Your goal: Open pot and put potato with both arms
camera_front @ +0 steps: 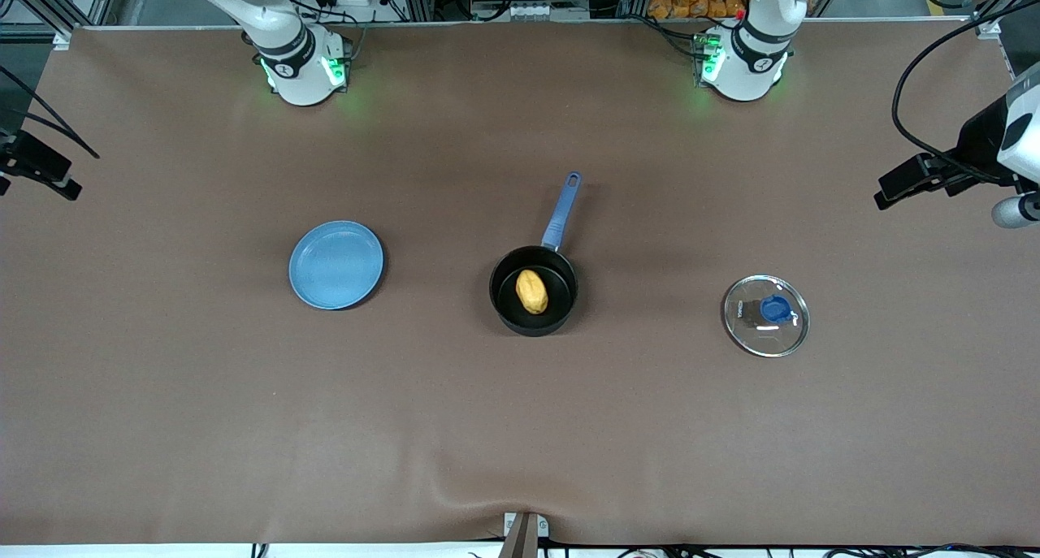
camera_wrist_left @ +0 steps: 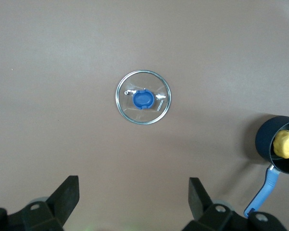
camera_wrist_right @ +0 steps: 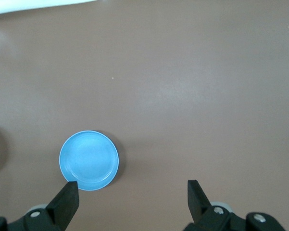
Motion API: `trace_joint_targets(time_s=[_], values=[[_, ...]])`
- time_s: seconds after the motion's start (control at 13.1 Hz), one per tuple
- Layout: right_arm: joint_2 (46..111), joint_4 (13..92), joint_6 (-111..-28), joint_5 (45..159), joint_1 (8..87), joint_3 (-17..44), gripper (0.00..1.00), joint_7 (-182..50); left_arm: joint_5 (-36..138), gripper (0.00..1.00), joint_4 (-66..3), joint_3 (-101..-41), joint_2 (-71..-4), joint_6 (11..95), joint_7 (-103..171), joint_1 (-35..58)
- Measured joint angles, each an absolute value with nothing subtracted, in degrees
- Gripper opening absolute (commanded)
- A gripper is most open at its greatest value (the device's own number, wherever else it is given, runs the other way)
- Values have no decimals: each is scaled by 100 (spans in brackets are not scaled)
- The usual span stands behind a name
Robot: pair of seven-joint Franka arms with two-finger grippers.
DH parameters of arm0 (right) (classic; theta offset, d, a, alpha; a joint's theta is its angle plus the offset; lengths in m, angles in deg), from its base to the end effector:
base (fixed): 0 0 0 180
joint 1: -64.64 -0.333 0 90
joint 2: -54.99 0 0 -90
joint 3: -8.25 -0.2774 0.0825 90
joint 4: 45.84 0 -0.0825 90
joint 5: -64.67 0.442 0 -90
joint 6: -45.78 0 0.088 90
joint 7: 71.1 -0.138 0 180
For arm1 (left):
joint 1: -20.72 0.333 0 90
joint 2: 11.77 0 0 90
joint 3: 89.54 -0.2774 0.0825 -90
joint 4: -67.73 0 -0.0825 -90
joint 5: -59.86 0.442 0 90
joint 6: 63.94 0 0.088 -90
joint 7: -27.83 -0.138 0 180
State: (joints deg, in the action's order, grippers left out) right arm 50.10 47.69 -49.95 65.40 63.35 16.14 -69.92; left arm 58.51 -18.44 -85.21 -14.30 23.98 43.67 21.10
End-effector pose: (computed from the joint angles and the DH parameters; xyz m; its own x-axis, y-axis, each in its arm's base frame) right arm 0.5989 -0.0703 0.5828 0.9878 -0.0958 0.1231 -0.0938 -0.9954 -0.0219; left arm 0.6191 -0.0453 0.5599 0.9785 0.2051 -0.0203 0.2056 -0.9784 0.0222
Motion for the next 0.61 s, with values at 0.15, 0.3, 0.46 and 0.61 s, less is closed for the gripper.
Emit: trace_joint_targets(time_s=[0.15,0.3,0.46,0.61], values=[[5009,4710,-4980,6540,6335,1612,100,-6992,5851,100,-1844,-8527,-1430,2404,4367,2113],[5009,4706,-4972,6540,6341,1605,100,-6991,5851,100,-1844,-8525,-1430,2405,4367,2110],[5010,4674,-4935,6540,6340,1554,100,-6992,5851,100,-1844,-8524,-1430,2405,4367,2109],[5014,4595,-4831,6540,6340,1525,100,-6992,5851,100,-1844,-8523,-1430,2405,4367,2105]])
